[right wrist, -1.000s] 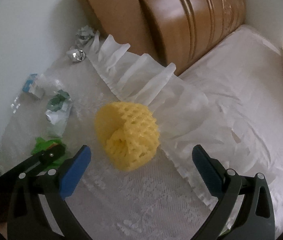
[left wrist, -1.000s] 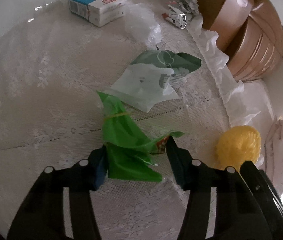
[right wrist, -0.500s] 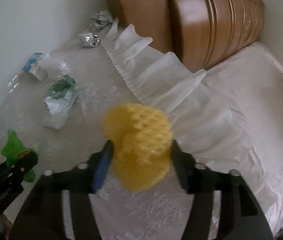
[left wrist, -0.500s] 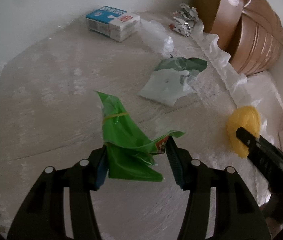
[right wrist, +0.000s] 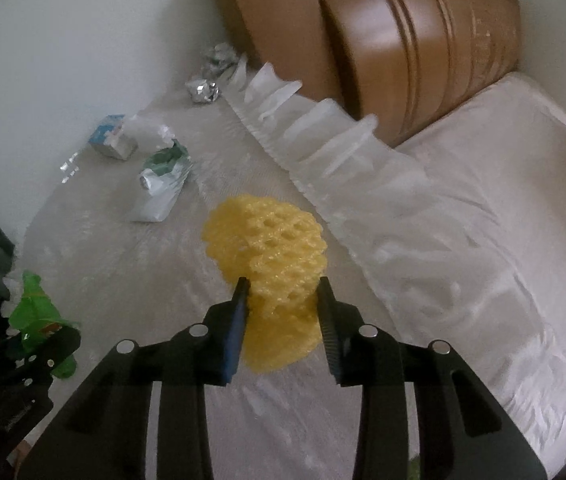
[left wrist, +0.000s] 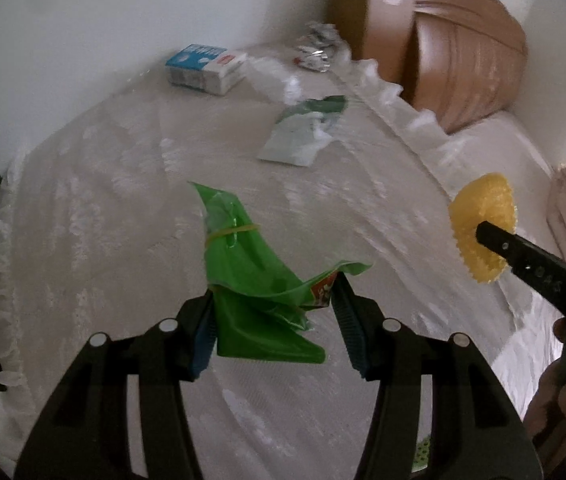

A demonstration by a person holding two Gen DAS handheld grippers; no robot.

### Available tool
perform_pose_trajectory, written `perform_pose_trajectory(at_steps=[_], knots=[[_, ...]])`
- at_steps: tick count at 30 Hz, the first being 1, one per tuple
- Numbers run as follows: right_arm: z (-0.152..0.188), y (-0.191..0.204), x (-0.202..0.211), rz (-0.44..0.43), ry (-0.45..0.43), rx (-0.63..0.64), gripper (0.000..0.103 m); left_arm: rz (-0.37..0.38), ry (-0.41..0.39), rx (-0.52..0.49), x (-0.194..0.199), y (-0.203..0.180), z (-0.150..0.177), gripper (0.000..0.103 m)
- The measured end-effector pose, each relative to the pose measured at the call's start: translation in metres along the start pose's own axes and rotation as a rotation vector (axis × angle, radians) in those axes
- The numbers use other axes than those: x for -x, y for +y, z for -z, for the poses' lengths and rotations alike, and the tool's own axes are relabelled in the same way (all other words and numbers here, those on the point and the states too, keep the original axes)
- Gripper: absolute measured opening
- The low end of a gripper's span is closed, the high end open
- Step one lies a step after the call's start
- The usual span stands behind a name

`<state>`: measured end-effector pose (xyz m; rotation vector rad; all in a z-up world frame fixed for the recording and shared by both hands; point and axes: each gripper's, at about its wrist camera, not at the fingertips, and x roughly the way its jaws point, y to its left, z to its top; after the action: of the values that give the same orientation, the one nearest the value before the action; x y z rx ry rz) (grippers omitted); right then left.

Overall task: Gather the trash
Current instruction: 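Grasp the green wrapper with the left tool while the right tool grasps the yellow mesh net, then drop the yellow net into the green wastebasket with the right tool while the left tool drops the green wrapper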

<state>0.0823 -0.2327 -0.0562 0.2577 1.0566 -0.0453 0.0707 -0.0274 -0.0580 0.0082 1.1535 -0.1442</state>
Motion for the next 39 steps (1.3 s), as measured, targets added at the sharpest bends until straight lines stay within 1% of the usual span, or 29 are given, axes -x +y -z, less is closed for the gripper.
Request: perform_pose_trajectory(at_steps=[1, 3, 4, 6, 7, 9, 10, 12, 14, 16, 19, 21, 25, 32, 37, 39], knots=[[0.009, -0.011, 0.016, 0.006, -0.022, -0.011, 0.034, 0.01, -0.005, -0.018, 0.005, -0.006, 0.004, 0.052], [0.021, -0.024, 0.032, 0.015, -0.043, -0.022, 0.034, 0.033, -0.013, -0.054, 0.013, -0.02, 0.011, 0.052], [0.037, -0.04, 0.051, 0.034, -0.062, -0.031, 0.034, 0.05, -0.017, -0.079, 0.018, -0.031, 0.017, 0.052], [0.059, -0.061, 0.073, 0.071, -0.078, -0.044, 0.034, 0.091, -0.02, -0.129, 0.024, -0.051, 0.027, 0.052], [0.075, -0.077, 0.085, 0.098, -0.083, -0.055, 0.034, 0.121, -0.022, -0.159, 0.028, -0.064, 0.033, 0.052], [0.094, -0.096, 0.101, 0.134, -0.081, -0.076, 0.034, 0.186, -0.024, -0.224, 0.036, -0.091, 0.049, 0.052], [0.106, -0.106, 0.109, 0.153, -0.078, -0.092, 0.034, 0.209, -0.022, -0.251, 0.039, -0.101, 0.056, 0.052], [0.143, -0.139, 0.126, 0.201, -0.06, -0.162, 0.034, 0.26, -0.019, -0.328, 0.046, -0.129, 0.073, 0.052], [0.172, -0.163, 0.136, 0.228, -0.034, -0.223, 0.034, 0.291, -0.008, -0.402, 0.049, -0.152, 0.09, 0.052], [0.204, -0.187, 0.141, 0.262, 0.005, -0.283, 0.034, 0.311, 0.007, -0.469, 0.052, -0.174, 0.106, 0.052], [0.238, -0.211, 0.145, 0.282, 0.05, -0.353, 0.034, 0.336, 0.038, -0.55, 0.053, -0.204, 0.127, 0.052], [0.253, -0.223, 0.147, 0.284, 0.064, -0.388, 0.034, 0.346, 0.048, -0.6, 0.055, -0.222, 0.14, 0.052], [0.28, -0.244, 0.155, 0.288, 0.07, -0.435, 0.034, 0.357, 0.054, -0.665, 0.061, -0.244, 0.155, 0.052], [0.301, -0.259, 0.155, 0.277, 0.078, -0.468, 0.036, 0.366, 0.075, -0.729, 0.062, -0.268, 0.173, 0.052], [0.311, -0.261, 0.14, 0.249, 0.113, -0.481, 0.036, 0.371, 0.082, -0.773, 0.063, -0.281, 0.185, 0.052], [0.316, -0.261, 0.132, 0.242, 0.124, -0.49, 0.038, 0.373, 0.088, -0.787, 0.063, -0.285, 0.189, 0.052]])
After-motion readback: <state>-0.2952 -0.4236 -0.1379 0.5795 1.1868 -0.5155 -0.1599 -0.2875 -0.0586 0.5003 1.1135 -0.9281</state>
